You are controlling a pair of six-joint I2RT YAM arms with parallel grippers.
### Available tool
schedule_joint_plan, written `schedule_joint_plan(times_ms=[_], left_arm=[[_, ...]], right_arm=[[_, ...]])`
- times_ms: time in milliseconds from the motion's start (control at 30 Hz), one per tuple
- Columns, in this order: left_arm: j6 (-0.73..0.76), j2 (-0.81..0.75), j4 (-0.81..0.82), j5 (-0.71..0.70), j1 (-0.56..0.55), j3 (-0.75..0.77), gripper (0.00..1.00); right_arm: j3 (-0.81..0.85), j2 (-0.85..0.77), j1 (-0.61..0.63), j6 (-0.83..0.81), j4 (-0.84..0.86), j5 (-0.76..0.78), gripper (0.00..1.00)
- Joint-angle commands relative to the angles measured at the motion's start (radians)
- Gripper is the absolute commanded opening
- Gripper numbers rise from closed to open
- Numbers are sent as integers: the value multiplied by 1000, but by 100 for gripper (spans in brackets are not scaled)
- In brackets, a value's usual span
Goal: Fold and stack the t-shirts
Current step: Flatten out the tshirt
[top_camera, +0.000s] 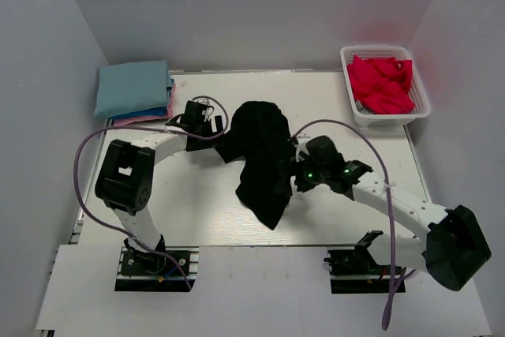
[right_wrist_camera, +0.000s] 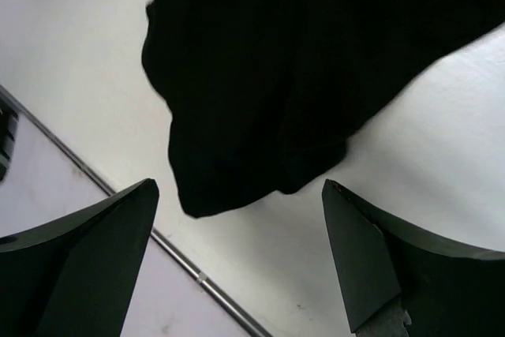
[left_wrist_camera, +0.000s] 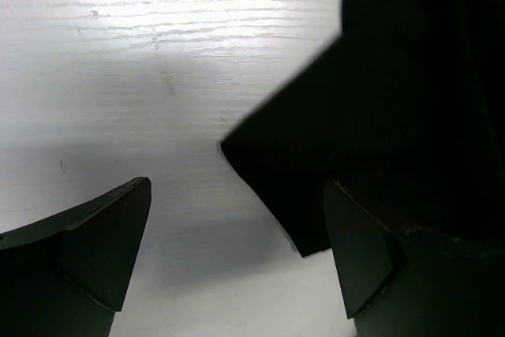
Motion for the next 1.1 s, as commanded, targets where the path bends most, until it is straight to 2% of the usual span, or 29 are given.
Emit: schedule_joint_plan(times_ms=[0, 33, 200, 400, 433, 467, 533, 567, 633, 667, 767, 967, 1033, 1067], left_arm=[[-18, 34, -53, -141, -23, 55, 100], [-18, 47, -53, -151, -23, 64, 100], [-18, 129, -44, -114, -69, 102, 100], [-18, 207, -44, -140, -118, 124, 100], [-18, 207, -44, -149, -129, 124, 96], [-18, 221, -44, -149, -129, 124, 84], [-18, 232, -35, -149, -152, 110, 72], [-18, 241, -35, -158, -152, 101, 60], [-57, 251, -64, -171, -161, 87, 49], [-76, 264, -81, -203, -161, 87, 32], [-142, 264, -133, -266, -161, 87, 0], [-202, 95, -142, -321, -161, 8, 0], [-211, 4, -133, -335, -161, -22, 0], [-211, -26, -121, -347, -161, -34, 0]], right_arm=[[19, 53, 99, 17, -14, 112, 90], [22, 60, 144, 21, -19, 166, 90], [13, 105, 252, 46, -9, 253, 90], [31, 177, 370, 84, -51, 392, 90], [35, 185, 381, 95, -52, 399, 90], [36, 189, 414, 98, -51, 414, 90], [48, 209, 436, 112, -48, 466, 90], [54, 215, 470, 117, -49, 480, 90], [71, 237, 497, 138, -45, 530, 90], [74, 240, 508, 135, -34, 534, 90], [85, 279, 544, 147, -16, 544, 90], [101, 356, 565, 218, -17, 592, 90], [81, 356, 562, 251, -3, 607, 86], [70, 355, 559, 259, -5, 609, 79]])
